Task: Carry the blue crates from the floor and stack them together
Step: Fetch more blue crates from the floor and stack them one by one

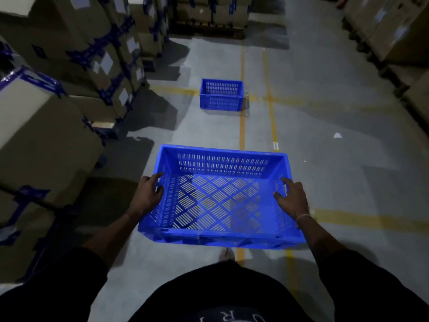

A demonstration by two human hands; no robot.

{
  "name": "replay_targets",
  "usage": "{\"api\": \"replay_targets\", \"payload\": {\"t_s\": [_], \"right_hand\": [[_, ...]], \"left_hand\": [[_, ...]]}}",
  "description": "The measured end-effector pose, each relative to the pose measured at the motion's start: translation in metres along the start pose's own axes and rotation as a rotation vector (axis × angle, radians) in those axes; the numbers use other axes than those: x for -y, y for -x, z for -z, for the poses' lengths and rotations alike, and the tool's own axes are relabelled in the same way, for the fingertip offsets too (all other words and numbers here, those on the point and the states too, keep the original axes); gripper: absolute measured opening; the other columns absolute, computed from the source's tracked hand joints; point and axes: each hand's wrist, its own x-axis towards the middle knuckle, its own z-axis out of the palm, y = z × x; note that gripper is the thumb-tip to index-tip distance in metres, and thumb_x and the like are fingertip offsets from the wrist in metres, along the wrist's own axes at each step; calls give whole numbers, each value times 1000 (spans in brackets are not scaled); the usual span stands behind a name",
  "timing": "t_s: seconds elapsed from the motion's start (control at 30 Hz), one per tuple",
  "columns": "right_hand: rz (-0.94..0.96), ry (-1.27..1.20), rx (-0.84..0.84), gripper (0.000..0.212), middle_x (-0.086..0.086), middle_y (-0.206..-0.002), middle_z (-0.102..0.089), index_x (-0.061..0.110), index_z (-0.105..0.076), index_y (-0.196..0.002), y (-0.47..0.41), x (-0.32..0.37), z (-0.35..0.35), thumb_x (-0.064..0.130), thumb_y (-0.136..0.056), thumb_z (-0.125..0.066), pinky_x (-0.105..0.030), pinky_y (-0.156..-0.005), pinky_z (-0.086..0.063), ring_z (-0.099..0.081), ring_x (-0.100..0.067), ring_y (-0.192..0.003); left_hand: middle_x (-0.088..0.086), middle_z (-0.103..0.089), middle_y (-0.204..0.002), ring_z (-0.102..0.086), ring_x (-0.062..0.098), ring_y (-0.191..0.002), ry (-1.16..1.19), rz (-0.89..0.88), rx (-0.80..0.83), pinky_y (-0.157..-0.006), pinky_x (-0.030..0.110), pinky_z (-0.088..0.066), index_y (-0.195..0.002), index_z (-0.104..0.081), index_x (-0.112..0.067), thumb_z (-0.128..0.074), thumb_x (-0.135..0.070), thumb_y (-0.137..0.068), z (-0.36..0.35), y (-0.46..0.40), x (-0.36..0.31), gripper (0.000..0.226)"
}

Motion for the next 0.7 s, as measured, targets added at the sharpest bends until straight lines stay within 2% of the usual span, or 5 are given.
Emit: {"api": "replay_targets", "payload": {"t_s": [0.3, 0.47, 0.7], "right_hand": [[80, 50, 8, 64, -17, -107, -48, 20, -52, -140, -211, 73, 12, 25, -81, -76, -40, -86, -48, -59, -39, -94], [71, 65, 3, 65, -17, -108, -49, 20, -51, -141, -331, 107, -14, 25, -81, -76, -41, -89, -48, -59, -39, -95], [40, 57, 5, 66, -16, -107, -46, 21, -49, -142, -486, 170, -58, 23, -81, -76, -41, -89, -48, -59, -39, -96]], "left_hand": [[17, -54, -120, -62, 32, -103, 39, 34, -49, -89, 36, -45, -147, -47, -26, -61, -25, -97, 25, -191, -51, 52], [17, -52, -123, -63, 31, -102, 64, 23, -50, -90, 39, -50, -148, -46, -24, -61, -24, -97, 25, -315, -47, 52], [17, -57, -114, -63, 30, -97, 38, 16, -21, -84, 36, -47, -146, -47, -25, -59, -22, -95, 37, -506, -31, 52]]}}
